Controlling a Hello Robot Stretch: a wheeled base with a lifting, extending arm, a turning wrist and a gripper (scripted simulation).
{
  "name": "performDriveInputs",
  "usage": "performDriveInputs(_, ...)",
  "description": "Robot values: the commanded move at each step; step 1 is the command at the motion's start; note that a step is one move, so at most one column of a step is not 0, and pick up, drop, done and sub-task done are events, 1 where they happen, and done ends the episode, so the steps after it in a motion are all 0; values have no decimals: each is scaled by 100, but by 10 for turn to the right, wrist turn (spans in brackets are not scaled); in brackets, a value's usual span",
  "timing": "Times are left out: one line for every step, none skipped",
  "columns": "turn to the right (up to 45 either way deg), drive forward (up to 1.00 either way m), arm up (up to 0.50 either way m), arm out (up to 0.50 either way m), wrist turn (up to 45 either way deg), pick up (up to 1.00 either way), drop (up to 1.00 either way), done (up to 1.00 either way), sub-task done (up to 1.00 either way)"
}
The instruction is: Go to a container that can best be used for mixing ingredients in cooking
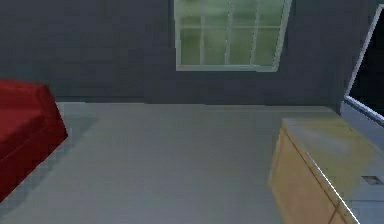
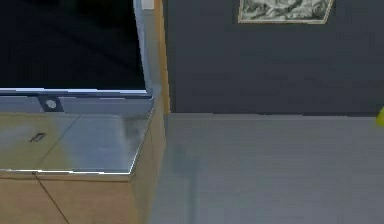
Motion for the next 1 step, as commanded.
performDriveInputs(0, 100, 0, 0, 0, 0, 0, 0, 0)
